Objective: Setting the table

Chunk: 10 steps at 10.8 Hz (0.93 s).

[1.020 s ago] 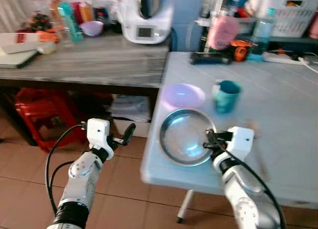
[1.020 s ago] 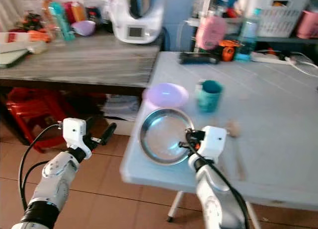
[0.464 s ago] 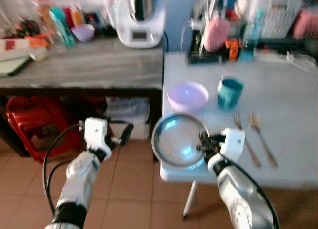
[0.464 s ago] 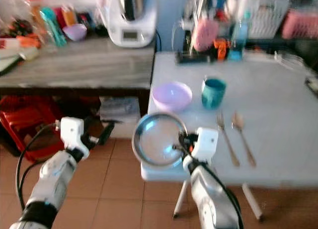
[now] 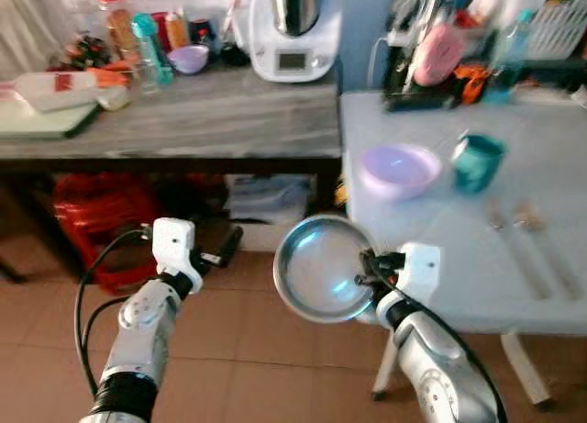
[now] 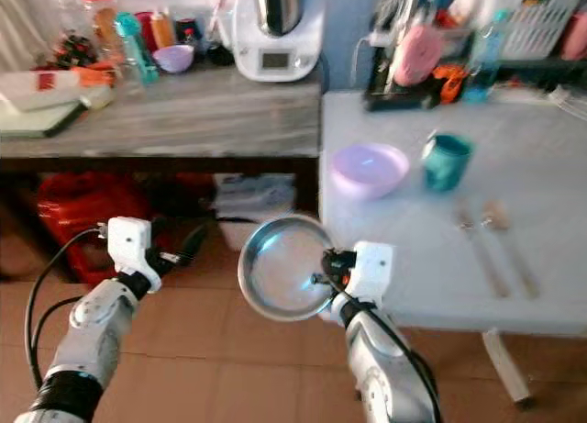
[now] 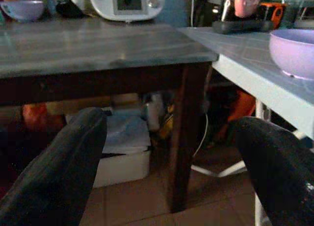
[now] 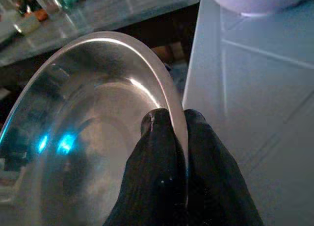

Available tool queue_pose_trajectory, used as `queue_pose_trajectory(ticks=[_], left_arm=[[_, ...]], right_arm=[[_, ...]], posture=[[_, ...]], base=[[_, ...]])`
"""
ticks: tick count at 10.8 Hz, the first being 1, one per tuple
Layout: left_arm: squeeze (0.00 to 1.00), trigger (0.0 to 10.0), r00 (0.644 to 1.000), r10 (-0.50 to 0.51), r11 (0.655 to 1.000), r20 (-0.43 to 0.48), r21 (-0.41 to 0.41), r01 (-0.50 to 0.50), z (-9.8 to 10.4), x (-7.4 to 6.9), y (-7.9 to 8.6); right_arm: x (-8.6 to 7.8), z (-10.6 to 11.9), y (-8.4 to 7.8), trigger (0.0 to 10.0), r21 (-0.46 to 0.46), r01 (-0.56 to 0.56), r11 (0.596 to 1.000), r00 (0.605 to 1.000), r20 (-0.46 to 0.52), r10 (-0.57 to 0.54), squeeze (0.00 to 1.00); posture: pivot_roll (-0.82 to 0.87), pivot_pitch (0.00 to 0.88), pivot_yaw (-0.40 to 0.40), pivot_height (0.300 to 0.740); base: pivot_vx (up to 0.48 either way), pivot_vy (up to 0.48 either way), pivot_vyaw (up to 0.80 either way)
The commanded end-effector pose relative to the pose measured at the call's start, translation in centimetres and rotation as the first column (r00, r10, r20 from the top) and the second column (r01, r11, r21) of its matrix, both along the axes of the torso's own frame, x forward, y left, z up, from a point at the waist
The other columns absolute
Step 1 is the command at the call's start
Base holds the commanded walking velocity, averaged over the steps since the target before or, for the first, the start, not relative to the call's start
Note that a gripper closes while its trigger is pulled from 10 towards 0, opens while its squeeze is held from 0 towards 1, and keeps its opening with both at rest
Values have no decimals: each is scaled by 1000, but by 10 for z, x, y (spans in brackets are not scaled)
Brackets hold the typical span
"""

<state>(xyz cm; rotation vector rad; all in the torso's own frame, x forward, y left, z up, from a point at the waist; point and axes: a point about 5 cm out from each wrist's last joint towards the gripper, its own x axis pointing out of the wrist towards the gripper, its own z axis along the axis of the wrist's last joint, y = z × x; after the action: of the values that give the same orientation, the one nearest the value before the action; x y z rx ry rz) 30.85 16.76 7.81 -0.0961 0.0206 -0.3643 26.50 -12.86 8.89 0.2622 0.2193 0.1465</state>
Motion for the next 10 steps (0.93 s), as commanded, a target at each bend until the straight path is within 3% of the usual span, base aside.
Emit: queue_pose_trajectory(ticks=[1,10], left_arm=[[0,10000,1000,-23,1000,6,16,23,2,2,-5],[0,10000,1000,4,999,-23,38,-3,-10,-2,-3]], right_arm=[[-1,-6,-8,10000,-19,36,999,999,-32,-37,0],[1,-1,-22,10000,-28,116,993,993,30,-115,0]], posture=[[35,0,93,740],[34,0,98,740]], base=[[0,416,0],[0,415,0]])
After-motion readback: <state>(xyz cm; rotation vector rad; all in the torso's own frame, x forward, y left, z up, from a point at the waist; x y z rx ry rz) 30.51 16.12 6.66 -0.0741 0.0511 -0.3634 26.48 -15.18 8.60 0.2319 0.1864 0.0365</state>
